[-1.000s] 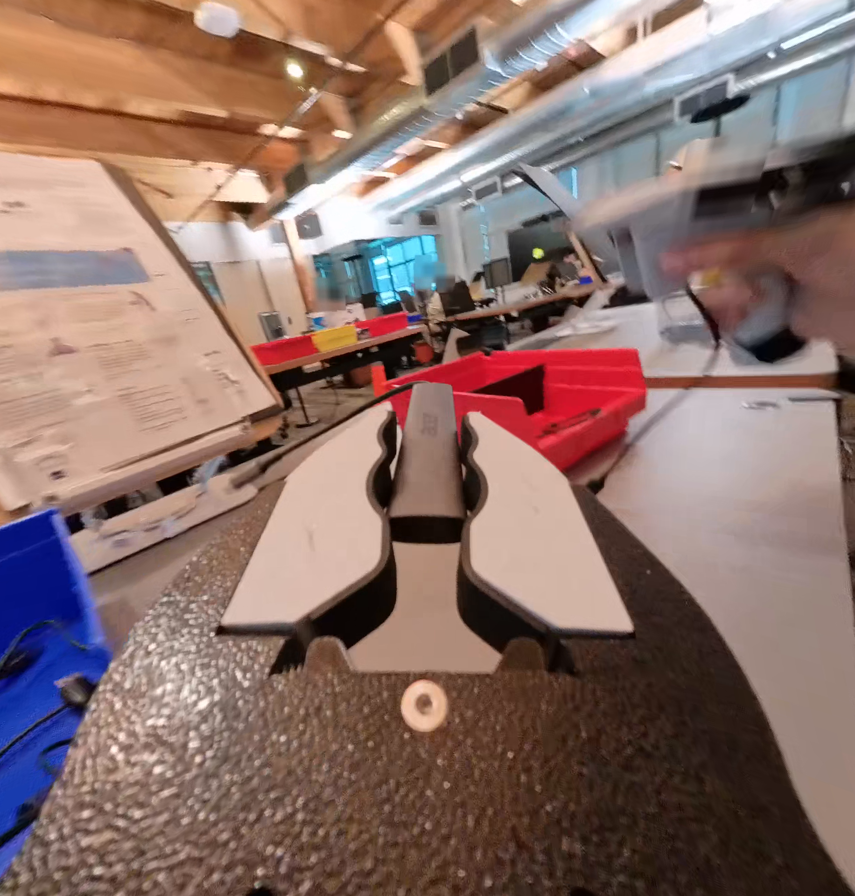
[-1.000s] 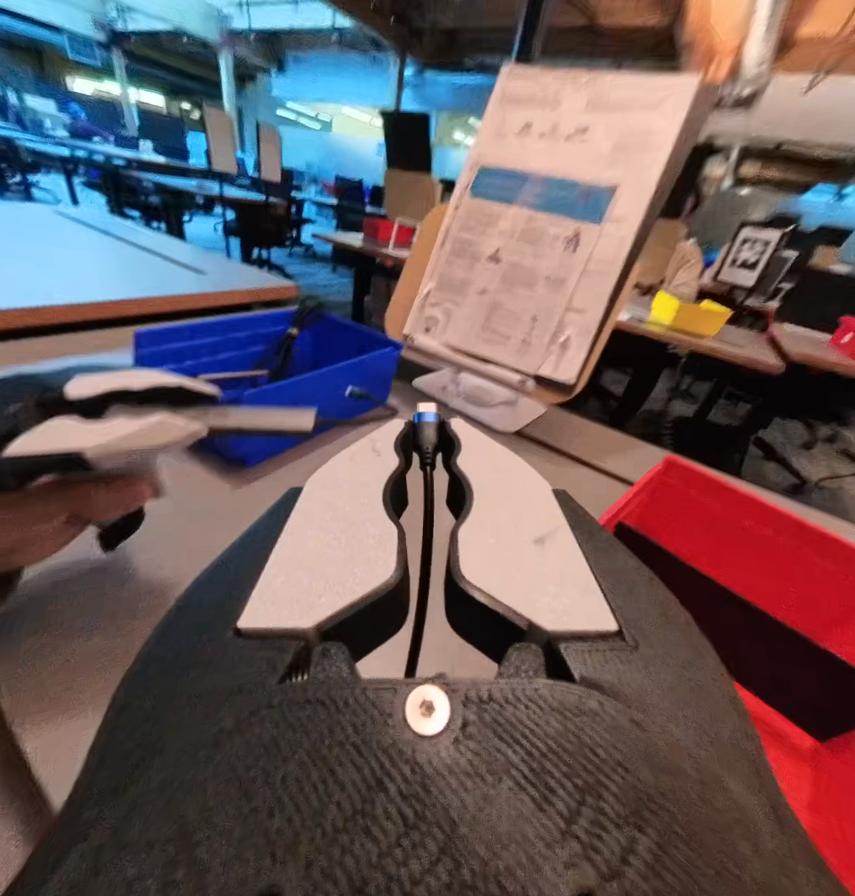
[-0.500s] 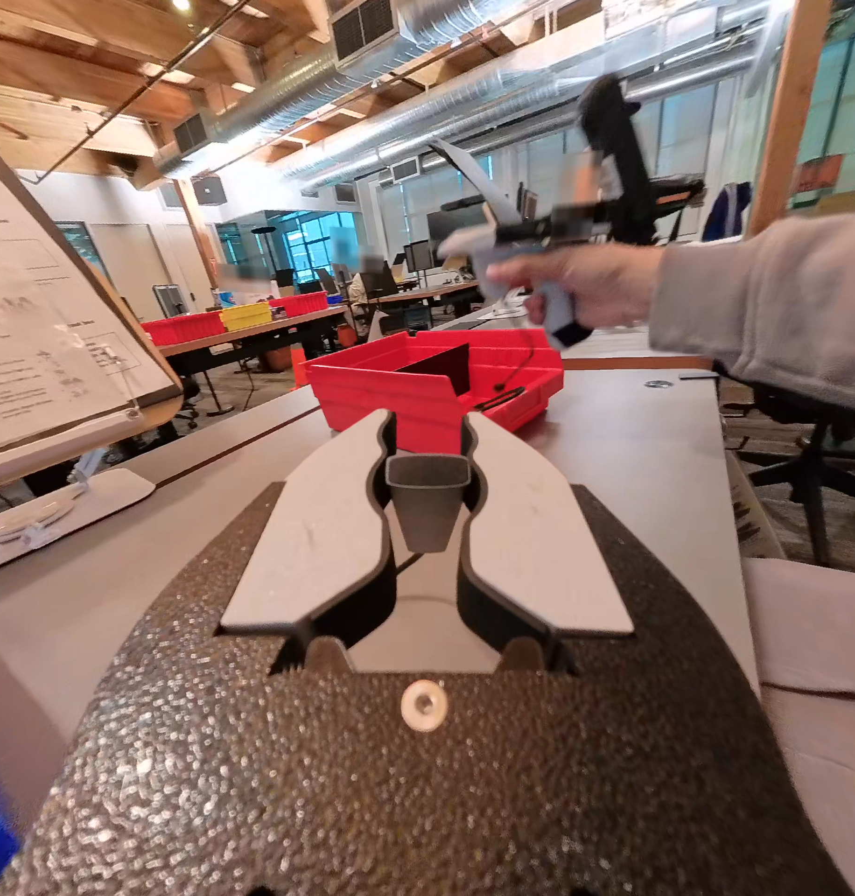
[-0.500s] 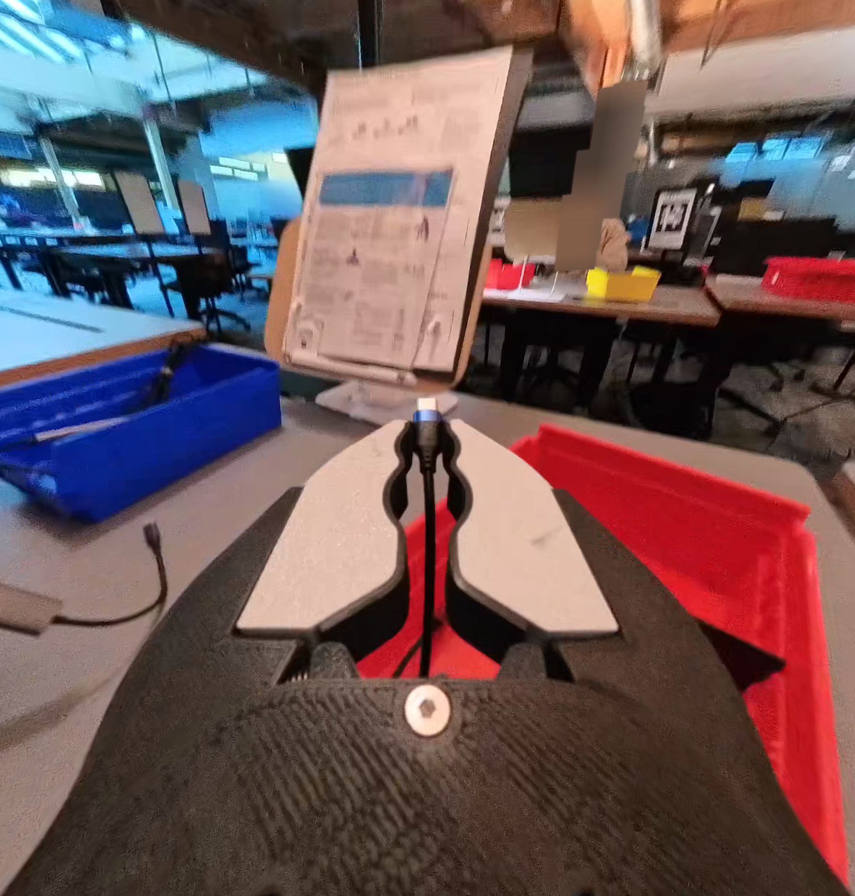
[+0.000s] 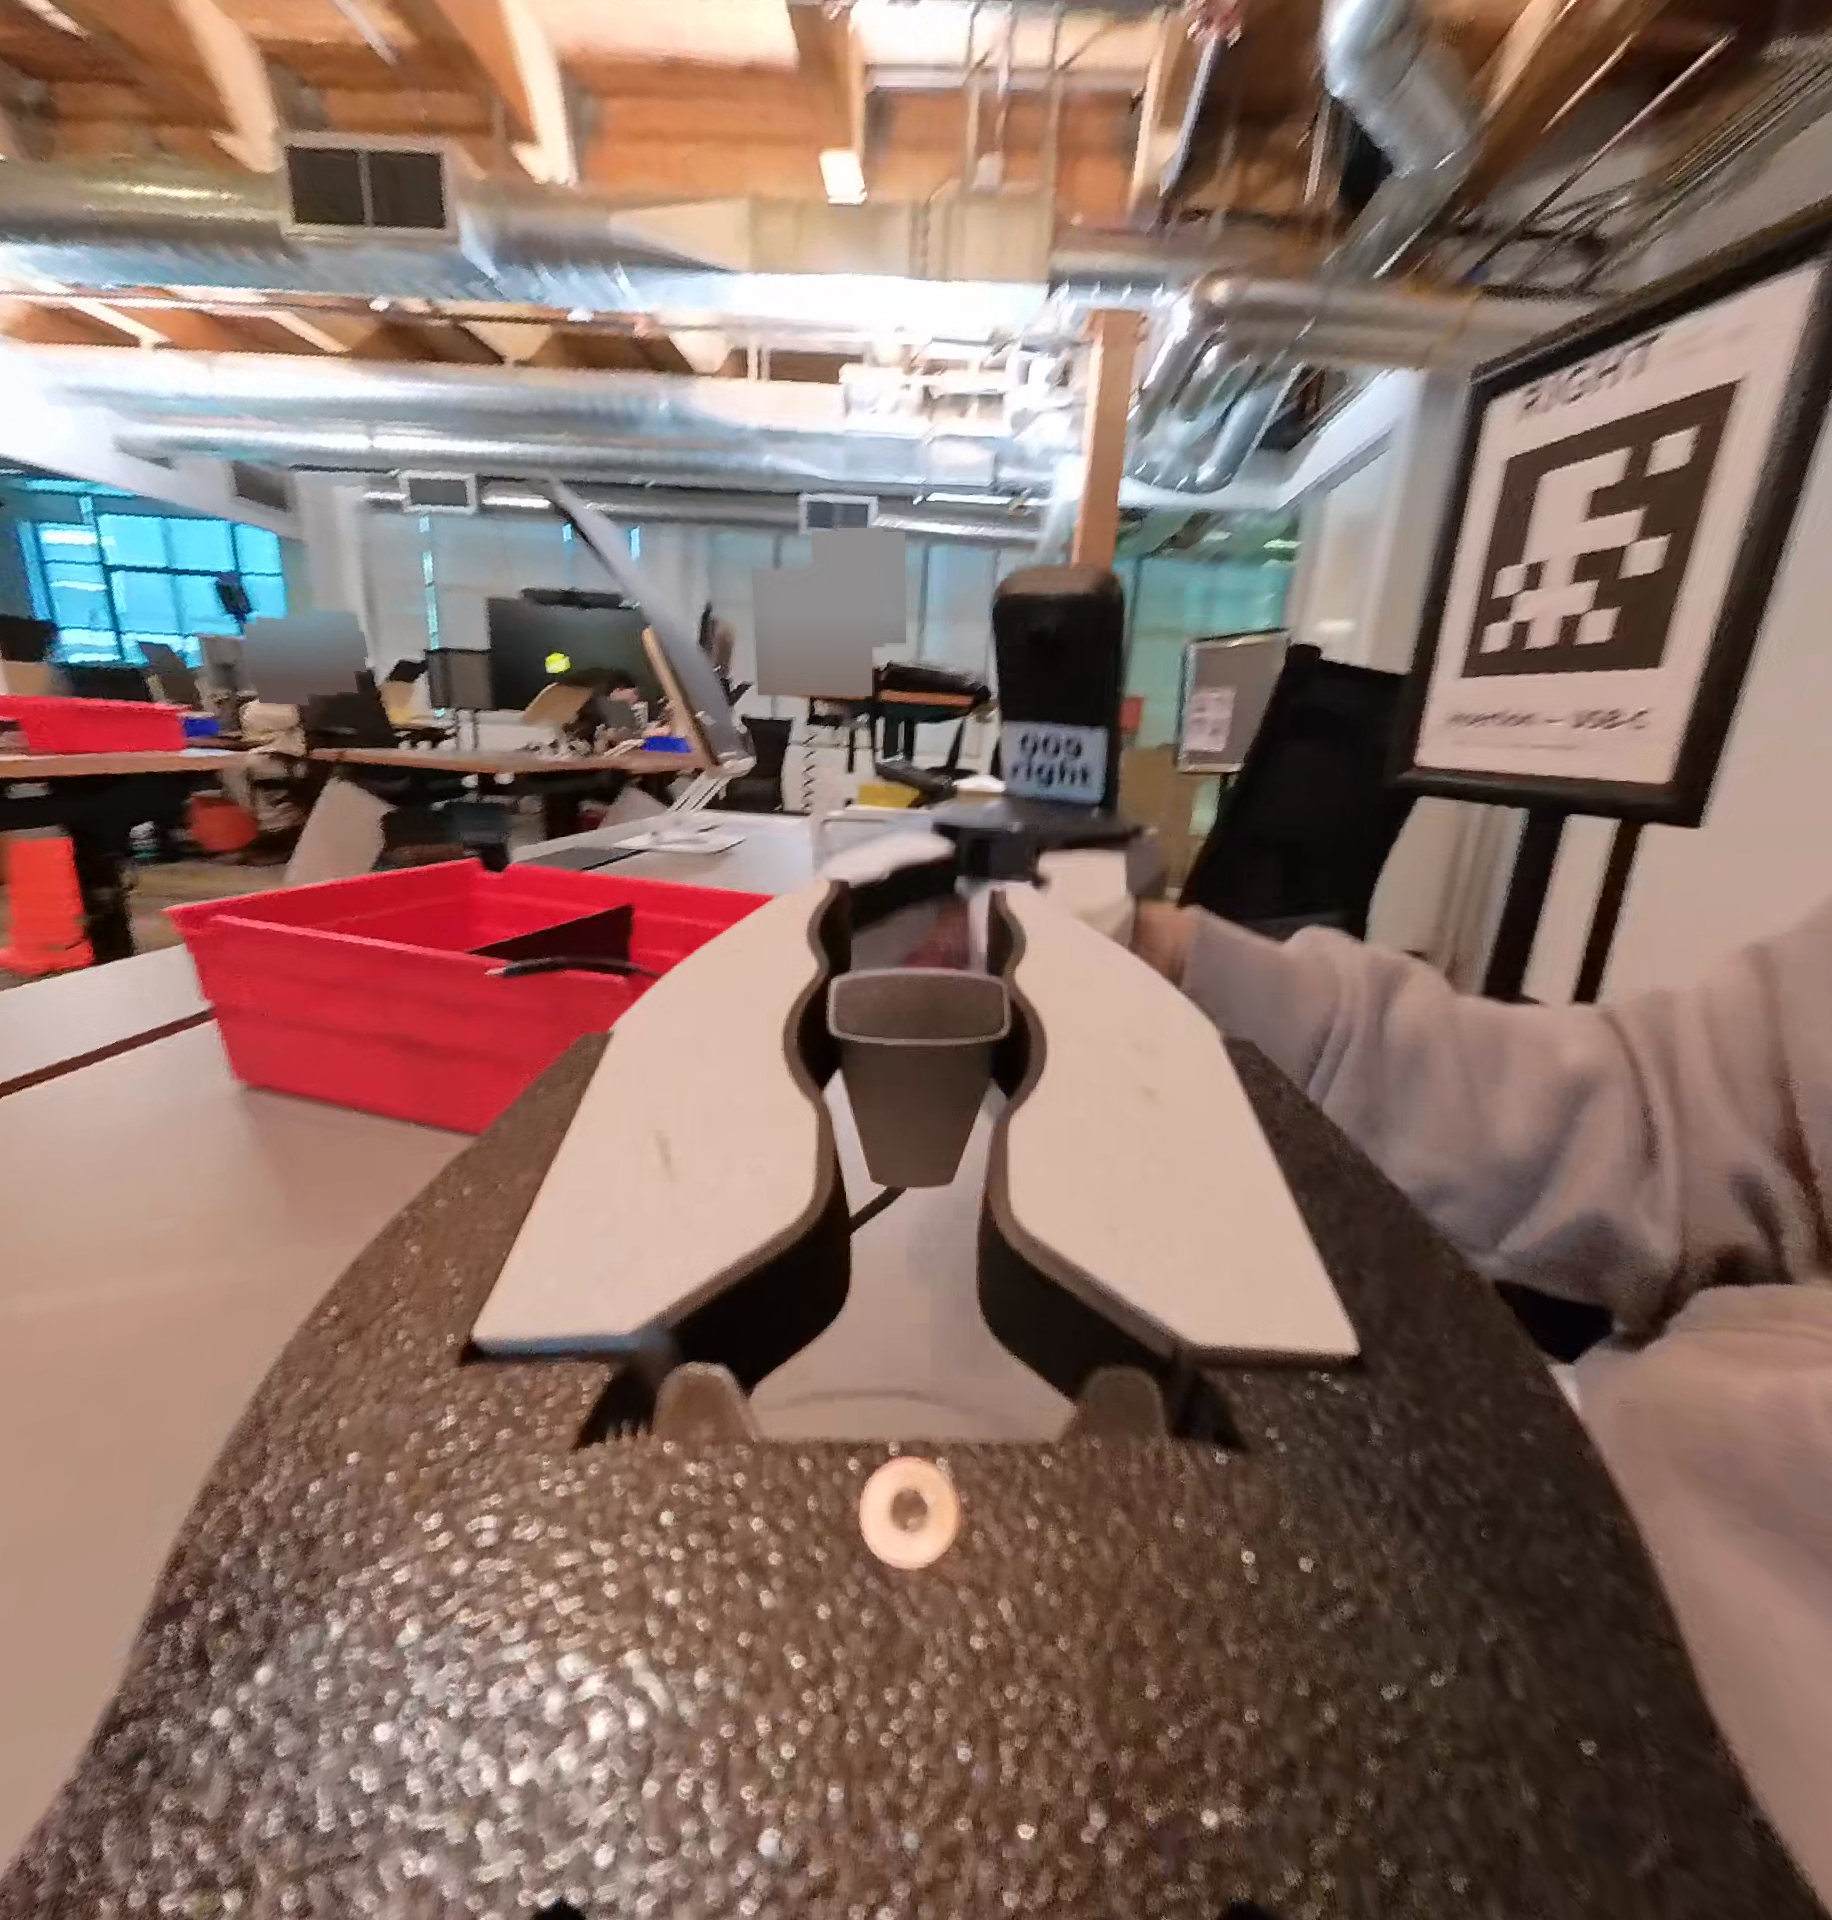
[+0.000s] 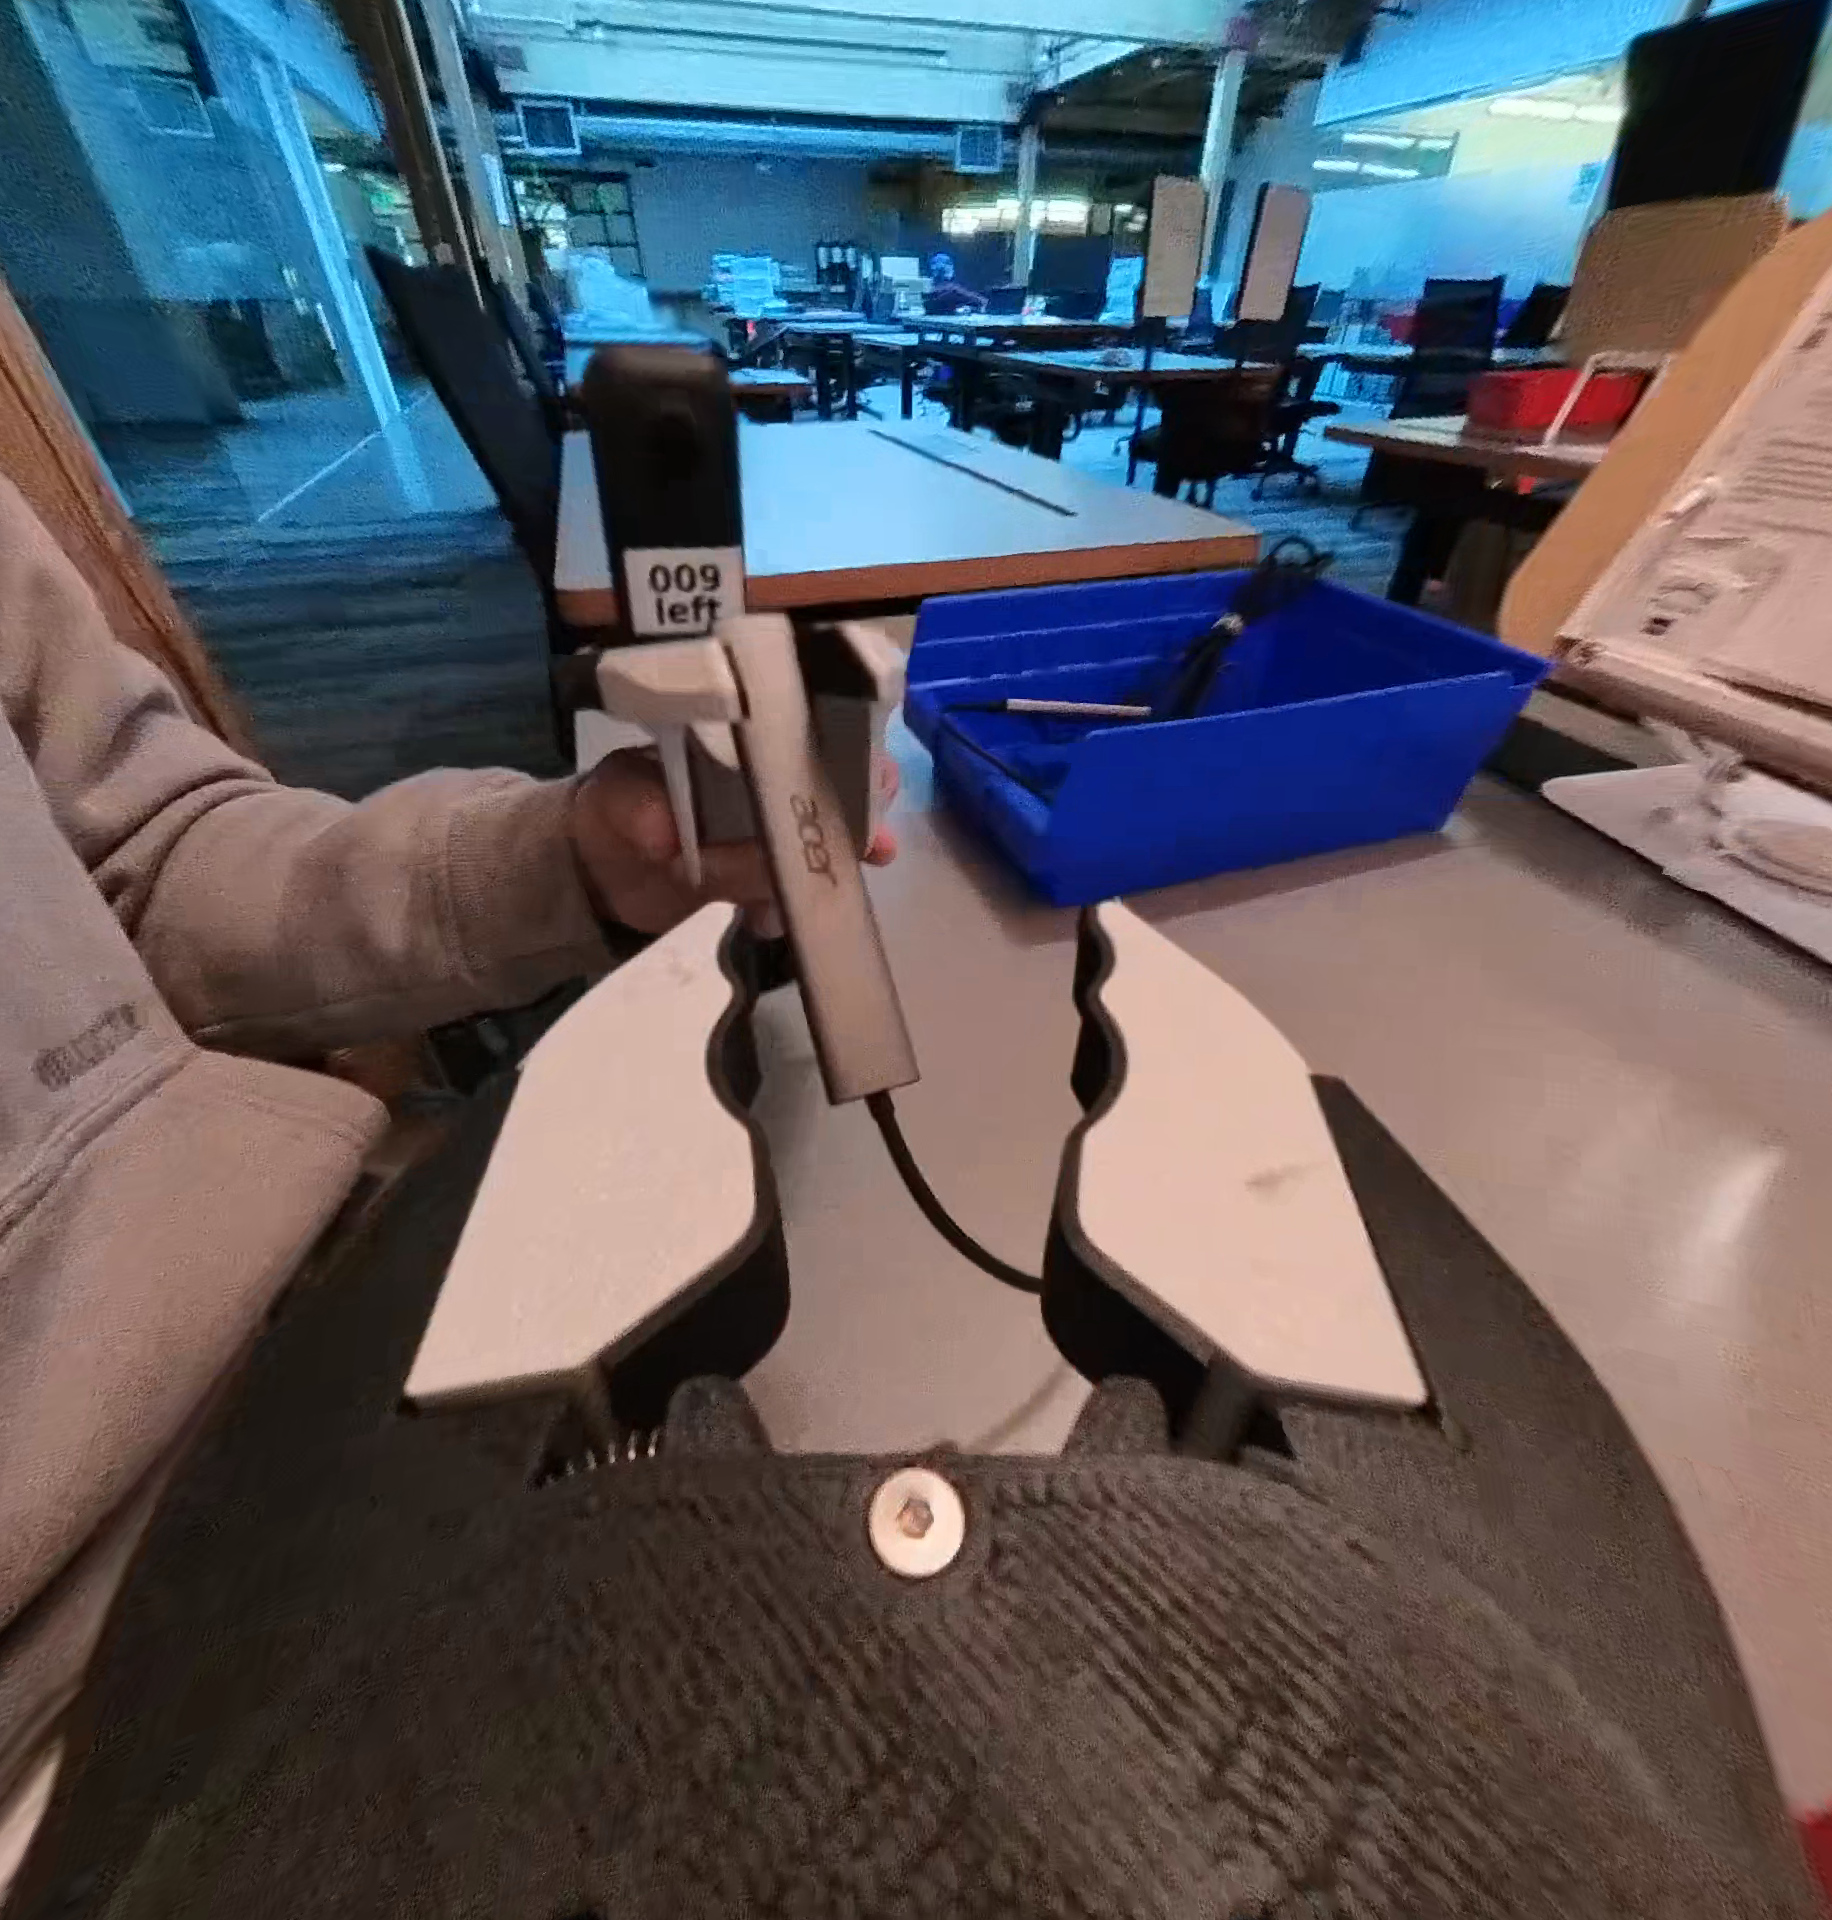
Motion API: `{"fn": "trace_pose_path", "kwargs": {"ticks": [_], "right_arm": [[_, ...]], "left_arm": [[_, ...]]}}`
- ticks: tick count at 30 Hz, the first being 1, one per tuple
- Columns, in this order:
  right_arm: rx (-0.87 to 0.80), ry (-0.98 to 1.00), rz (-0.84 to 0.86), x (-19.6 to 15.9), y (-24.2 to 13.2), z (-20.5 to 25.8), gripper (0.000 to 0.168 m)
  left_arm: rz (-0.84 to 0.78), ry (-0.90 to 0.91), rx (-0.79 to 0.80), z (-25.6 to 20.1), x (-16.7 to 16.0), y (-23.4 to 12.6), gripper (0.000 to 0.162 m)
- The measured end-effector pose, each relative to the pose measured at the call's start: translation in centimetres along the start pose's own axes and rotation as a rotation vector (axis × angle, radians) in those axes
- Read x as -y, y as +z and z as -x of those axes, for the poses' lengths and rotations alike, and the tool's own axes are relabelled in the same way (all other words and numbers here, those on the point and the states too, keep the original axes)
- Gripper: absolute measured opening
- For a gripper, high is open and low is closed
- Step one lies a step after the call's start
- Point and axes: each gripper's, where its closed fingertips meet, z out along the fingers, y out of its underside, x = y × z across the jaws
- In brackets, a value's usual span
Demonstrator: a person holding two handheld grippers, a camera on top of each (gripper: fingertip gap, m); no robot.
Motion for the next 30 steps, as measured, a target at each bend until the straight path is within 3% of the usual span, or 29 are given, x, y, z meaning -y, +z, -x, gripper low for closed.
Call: {"fn": "trace_pose_path", "kwargs": {"ticks": [4,7,8,14,16,19,22,25,30], "right_arm": [[0.081,0.014,0.087,-3.3,2.7,1.9,0.058],[0.123,0.014,0.048,-3.4,3.5,2.7,0.028],[0.116,0.003,0.038,-3.3,3.5,2.7,0.025],[0.063,-0.129,0.081,-2.3,2.6,2.1,0.024],[0.001,-0.203,0.107,-1.5,1.8,1.2,0.024],[-0.167,-0.315,0.138,0.8,-0.5,-2.1,0.024],[-0.355,-0.407,0.127,4.7,-3.8,-6.6,0.024],[-0.544,-0.507,0.092,9.8,-7.5,-11.4,0.024],[-0.555,-0.460,0.044,14.4,-11.3,-19.6,0.024]], "left_arm": [[-0.046,-0.004,-0.051,-0.8,1.0,-0.3,0.025],[-0.068,0.000,-0.064,-1.0,1.3,-0.4,0.025],[-0.076,-0.001,-0.067,-1.1,1.4,-0.4,0.025],[-0.091,0.009,-0.037,-0.3,0.9,-0.9,0.026],[-0.088,0.056,0.037,0.5,0.7,-1.0,0.050],[-0.096,0.110,0.144,1.8,0.9,-1.3,0.073],[-0.059,0.126,0.214,2.9,0.0,-1.5,0.078],[0.007,0.120,0.225,3.3,-1.7,-1.3,0.074],[0.022,0.103,0.216,3.3,-2.7,-0.8,0.065]]}}
